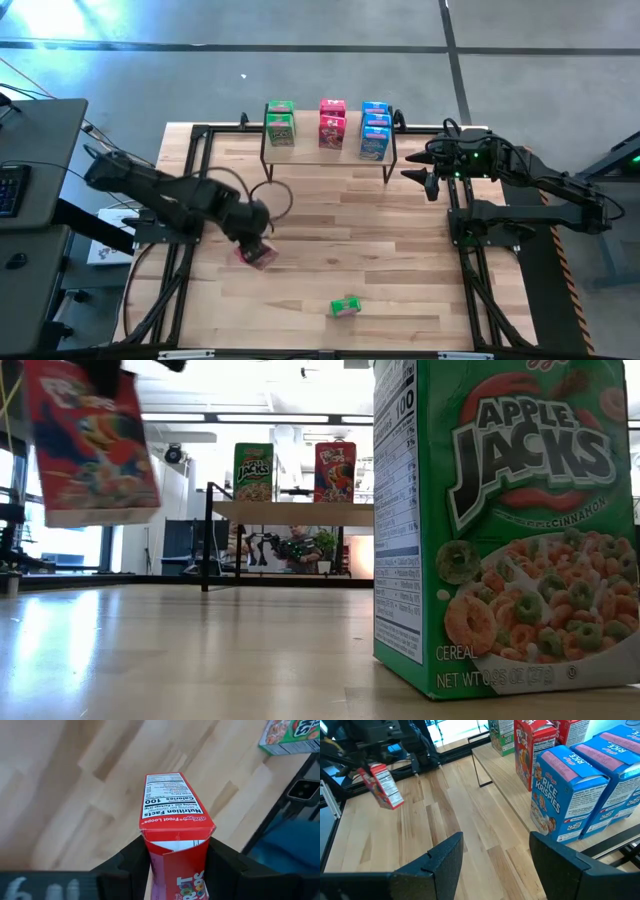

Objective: Stack cereal on shelf
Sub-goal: Put the red cereal box on the shelf aligned with the other red cereal boxes

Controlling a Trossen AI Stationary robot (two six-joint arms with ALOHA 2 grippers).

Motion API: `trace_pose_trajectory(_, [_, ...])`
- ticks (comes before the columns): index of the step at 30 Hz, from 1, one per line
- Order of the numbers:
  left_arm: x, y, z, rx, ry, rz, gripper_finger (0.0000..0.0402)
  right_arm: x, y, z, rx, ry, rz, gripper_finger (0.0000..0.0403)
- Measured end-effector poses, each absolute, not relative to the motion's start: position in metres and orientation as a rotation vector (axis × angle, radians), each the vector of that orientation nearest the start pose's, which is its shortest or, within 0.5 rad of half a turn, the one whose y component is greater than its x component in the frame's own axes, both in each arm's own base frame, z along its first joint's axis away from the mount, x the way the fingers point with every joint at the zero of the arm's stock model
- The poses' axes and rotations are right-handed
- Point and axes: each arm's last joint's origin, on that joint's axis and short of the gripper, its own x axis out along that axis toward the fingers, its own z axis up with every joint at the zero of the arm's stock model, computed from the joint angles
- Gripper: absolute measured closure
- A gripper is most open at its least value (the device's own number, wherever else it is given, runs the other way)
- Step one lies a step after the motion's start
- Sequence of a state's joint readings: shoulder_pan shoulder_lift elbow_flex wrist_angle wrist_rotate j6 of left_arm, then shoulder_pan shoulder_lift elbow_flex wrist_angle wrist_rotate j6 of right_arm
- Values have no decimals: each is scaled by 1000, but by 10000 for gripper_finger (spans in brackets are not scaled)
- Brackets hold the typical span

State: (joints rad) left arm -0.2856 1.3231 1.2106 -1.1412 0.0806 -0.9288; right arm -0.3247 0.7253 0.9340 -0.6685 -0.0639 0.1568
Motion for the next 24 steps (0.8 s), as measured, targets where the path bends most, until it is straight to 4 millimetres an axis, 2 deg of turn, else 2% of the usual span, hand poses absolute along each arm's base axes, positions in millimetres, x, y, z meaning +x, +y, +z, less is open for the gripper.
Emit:
trace_pose_trajectory(12, [238, -10, 299, -434, 1261, 194, 259, 130, -42, 345, 242, 432, -292, 182])
trace_pose_trajectory(24, [244, 21, 283, -133, 1379, 102, 259, 130, -42, 345, 242, 432, -292, 182])
